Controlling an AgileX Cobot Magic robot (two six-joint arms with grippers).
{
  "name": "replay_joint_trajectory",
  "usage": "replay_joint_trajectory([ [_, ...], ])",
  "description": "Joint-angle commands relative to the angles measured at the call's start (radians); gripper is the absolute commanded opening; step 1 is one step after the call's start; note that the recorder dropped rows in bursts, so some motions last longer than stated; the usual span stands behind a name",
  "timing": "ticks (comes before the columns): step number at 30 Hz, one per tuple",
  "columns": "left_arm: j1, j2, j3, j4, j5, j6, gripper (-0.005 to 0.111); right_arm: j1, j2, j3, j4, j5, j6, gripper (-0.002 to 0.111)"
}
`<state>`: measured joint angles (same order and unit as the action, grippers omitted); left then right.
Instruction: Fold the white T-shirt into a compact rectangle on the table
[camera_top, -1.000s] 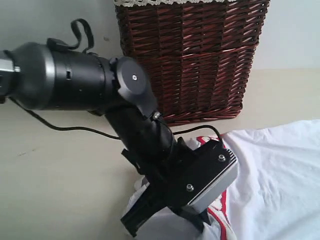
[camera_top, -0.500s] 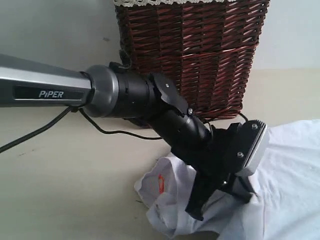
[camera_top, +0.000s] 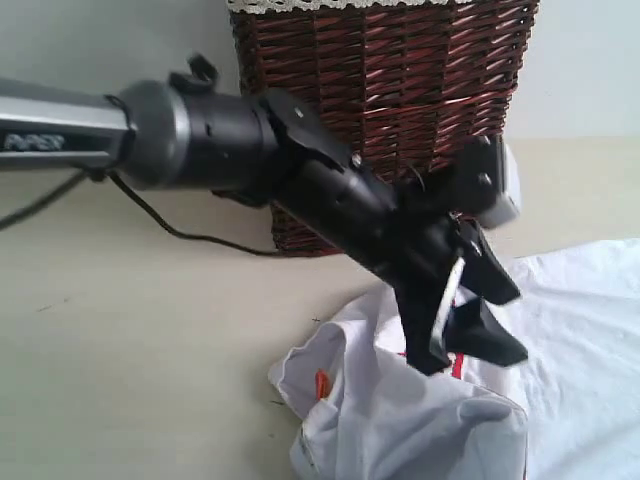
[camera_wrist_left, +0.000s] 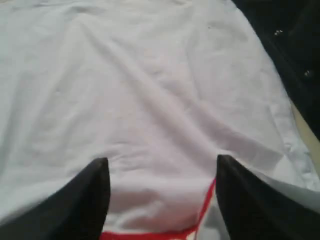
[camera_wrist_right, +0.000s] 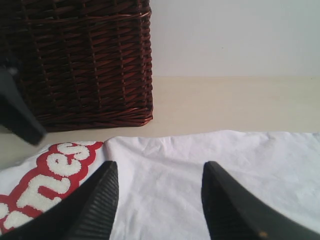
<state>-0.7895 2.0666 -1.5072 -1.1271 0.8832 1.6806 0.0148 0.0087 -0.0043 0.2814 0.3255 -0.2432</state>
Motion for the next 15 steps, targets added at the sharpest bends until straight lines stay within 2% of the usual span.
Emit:
replay_joint_trajectory([
  [1,0.124,-0.088,-0.005,0.157,0.030,-0.222,0.059,-0.003,0.002,0.004,0.001,-0.012,-0.009,0.051],
  [4,0.220,-0.098,0.019,0.220,0.078,-0.323,0.059,-0.003,0.002,0.004,0.001,-0.012,-0.009,0.051],
  [8,0.333,-0.094,0.103,0.176,0.068,-0.304,0.059,-0.003,0.002,0.004,0.001,-0.012,-0.009,0.051],
  [11,0.369,-0.067,0.161,0.158,0.065,-0.259,0.059,-0.003,0.002,0.004,0.001,-0.012,-0.009,0.051],
  [15,0.369,-0.017,0.186,0.137,0.065,-0.240,0.059,-0.003,0.002,0.004,0.001,-0.012,-0.009,0.051],
])
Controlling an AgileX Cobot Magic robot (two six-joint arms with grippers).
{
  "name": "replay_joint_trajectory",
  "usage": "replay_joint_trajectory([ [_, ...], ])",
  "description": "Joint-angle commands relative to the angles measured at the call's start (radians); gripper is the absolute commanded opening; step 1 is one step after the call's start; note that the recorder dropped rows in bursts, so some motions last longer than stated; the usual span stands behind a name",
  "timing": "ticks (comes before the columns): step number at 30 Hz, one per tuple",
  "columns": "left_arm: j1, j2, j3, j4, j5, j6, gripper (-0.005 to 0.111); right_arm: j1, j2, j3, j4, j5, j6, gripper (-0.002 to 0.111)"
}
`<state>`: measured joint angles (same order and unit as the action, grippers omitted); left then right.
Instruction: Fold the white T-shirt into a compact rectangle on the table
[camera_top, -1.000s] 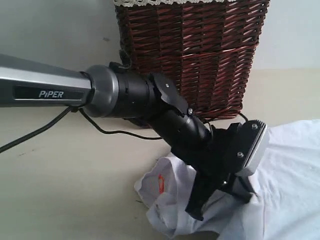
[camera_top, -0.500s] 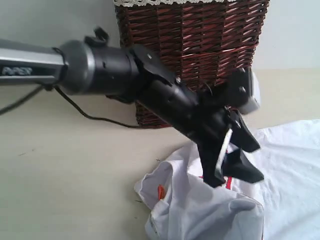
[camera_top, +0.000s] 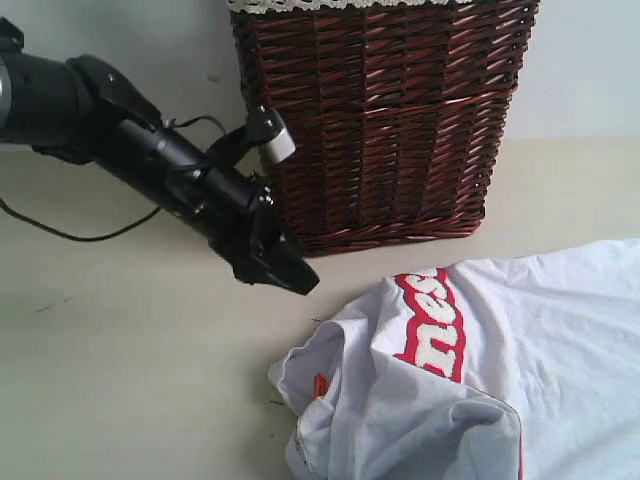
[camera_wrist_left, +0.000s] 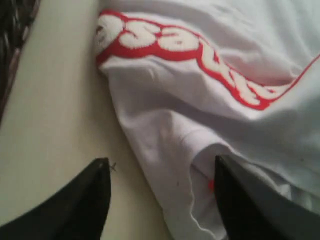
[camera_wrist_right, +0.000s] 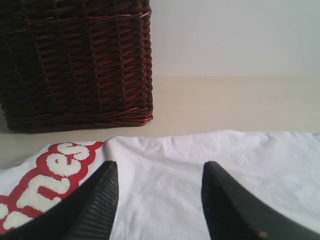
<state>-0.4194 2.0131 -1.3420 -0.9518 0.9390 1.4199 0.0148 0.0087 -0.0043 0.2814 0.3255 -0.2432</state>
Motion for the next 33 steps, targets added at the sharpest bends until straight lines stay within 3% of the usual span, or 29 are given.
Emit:
replay_joint_trajectory([
  [1,-0.006,0.048,0.021,-0.052,0.011,0.021,0.059,-0.003,0.002,0.004,0.001,-0.012,-0.009,0.051],
  [12,-0.083,0.131,0.021,-0.101,-0.019,0.084,0.059,-0.003,0.002,0.004,0.001,-0.012,-0.009,0.051],
  [17,-0.113,0.140,0.021,-0.101,-0.156,0.084,0.057,-0.003,0.002,0.004,0.001,-0.012,-0.009,0.051],
  [19,-0.118,0.138,0.021,-0.101,-0.194,0.080,0.048,-0.003,0.002,0.004,0.001,-0.012,-0.009,0.051],
  [25,-0.118,0.116,0.021,-0.050,-0.207,0.064,0.003,-0.003,0.002,0.004,0.001,-0.012,-0.009,0.051],
  [30,-0.118,0.076,0.021,-0.020,-0.165,0.066,0.000,-0.003,0.002,0.004,0.001,-0.012,-0.009,0.051],
  [33,-0.118,0.033,0.021,-0.073,-0.065,0.164,0.000,-0.003,0.002,0.004,0.001,-0.012,-0.009,0.051],
])
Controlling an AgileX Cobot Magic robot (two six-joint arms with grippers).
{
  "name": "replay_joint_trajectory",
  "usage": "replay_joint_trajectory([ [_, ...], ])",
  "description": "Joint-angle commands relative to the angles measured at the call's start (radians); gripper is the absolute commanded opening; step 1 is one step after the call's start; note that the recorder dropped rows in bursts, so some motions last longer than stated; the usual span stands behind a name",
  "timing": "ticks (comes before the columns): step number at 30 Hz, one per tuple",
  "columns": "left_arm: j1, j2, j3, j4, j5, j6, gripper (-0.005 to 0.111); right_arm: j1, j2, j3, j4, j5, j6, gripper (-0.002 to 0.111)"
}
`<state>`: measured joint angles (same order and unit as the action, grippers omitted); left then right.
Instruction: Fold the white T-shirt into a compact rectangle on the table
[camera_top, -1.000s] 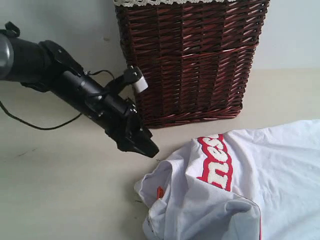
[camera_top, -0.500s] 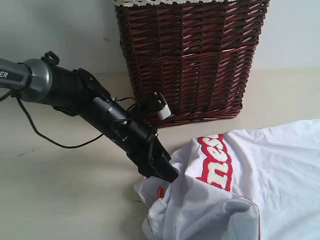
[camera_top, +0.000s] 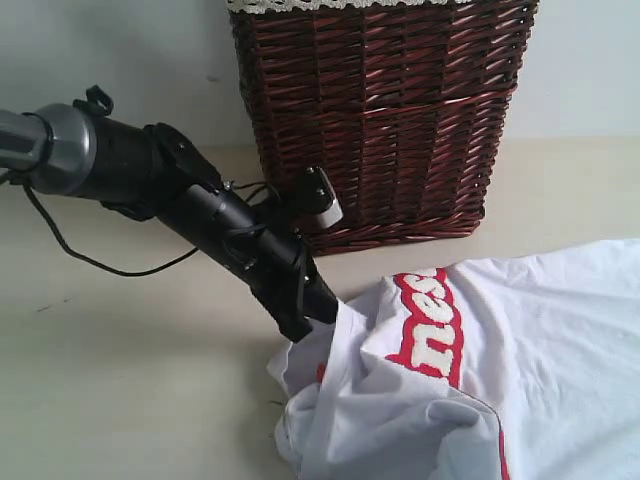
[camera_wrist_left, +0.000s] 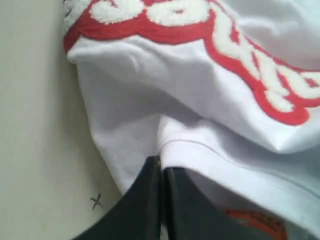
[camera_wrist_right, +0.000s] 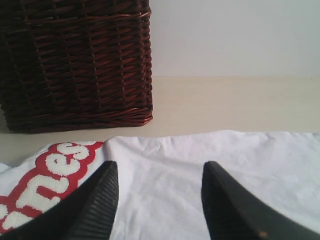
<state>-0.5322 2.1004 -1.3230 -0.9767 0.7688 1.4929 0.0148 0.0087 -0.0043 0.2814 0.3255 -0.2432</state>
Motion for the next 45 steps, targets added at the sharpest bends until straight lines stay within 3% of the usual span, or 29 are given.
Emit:
replay_joint_trajectory([
  [1,-0.005,-0.066,0.002,-0.070,0.161,0.145,0.000,-0.003,0.002,0.004,0.001,-0.012,-0.009,0.051],
  [4,-0.010,-0.097,0.002,-0.133,0.430,0.289,0.000,-0.003,0.002,0.004,0.001,-0.012,-0.009,0.051],
  [5,-0.017,-0.106,0.002,-0.142,0.452,0.307,0.000,-0.003,0.002,0.004,0.001,-0.012,-0.009,0.051],
  [16,-0.203,-0.116,0.076,0.143,0.452,0.285,0.000,-0.003,0.002,0.004,0.001,-0.012,-0.009,0.051],
  [24,-0.339,-0.116,0.127,0.149,0.452,0.282,0.000,-0.003,0.002,0.004,0.001,-0.012,-0.009,0.051],
  [27,-0.354,-0.116,0.131,0.146,0.452,0.260,0.008,-0.003,0.002,0.004,0.001,-0.012,-0.009,0.051],
  [33,-0.336,-0.130,0.133,0.065,0.396,0.253,0.052,-0.003,0.002,0.004,0.001,-0.012,-0.009,0.051],
  [35,-0.316,-0.152,0.133,0.031,0.394,0.232,0.060,-0.003,0.002,0.004,0.001,-0.012,-0.009,0.051],
  [39,-0.232,-0.225,0.117,-0.007,0.394,0.208,0.062,-0.003,0.002,0.004,0.001,-0.012,-0.009,0.051],
  [45,-0.013,-0.286,0.105,-0.023,0.371,0.201,0.062,-0.003,0.002,0.004,0.001,-0.012,-0.009,0.051],
])
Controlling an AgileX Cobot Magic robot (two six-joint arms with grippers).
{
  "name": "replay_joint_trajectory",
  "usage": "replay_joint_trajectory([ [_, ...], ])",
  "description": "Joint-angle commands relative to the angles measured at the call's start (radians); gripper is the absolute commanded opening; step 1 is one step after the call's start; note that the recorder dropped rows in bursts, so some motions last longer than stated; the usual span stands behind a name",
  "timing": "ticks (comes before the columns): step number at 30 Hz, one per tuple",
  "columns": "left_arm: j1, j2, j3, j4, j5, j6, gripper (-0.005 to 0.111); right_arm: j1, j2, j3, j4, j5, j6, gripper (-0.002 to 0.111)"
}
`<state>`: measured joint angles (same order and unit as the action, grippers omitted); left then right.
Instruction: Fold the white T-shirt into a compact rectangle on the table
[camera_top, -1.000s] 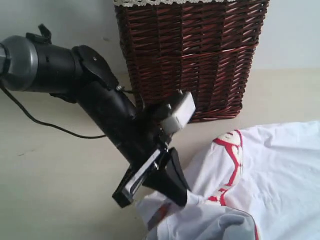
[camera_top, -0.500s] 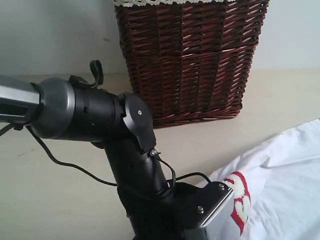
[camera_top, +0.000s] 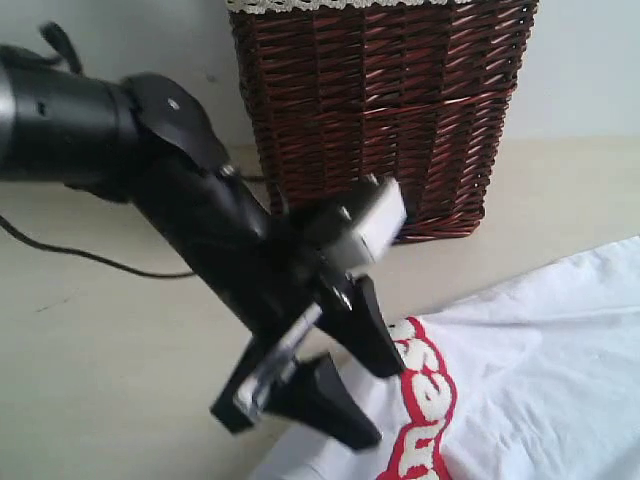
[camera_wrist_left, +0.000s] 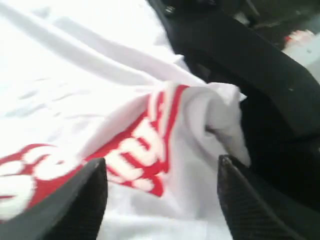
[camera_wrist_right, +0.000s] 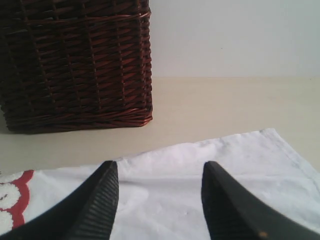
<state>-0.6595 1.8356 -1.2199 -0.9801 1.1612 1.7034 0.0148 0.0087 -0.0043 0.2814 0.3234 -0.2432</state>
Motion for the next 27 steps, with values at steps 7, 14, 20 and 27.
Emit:
replay_joint_trajectory([
  [7,0.242,0.129,0.060,-0.032,-0.353,0.100,0.062,-0.003,0.002,0.004,0.001,-0.010,-0.009,0.051],
  [14,0.251,0.235,0.058,-0.081,-0.342,0.163,0.062,-0.003,0.002,0.004,0.001,-0.010,-0.009,0.051],
  [20,0.248,0.244,0.058,-0.135,-0.089,0.165,0.062,-0.003,0.002,0.004,0.001,-0.010,-0.009,0.051],
  [27,0.238,0.252,0.058,-0.132,-0.035,0.148,0.062,-0.003,0.002,0.004,0.001,-0.010,-0.009,0.051],
])
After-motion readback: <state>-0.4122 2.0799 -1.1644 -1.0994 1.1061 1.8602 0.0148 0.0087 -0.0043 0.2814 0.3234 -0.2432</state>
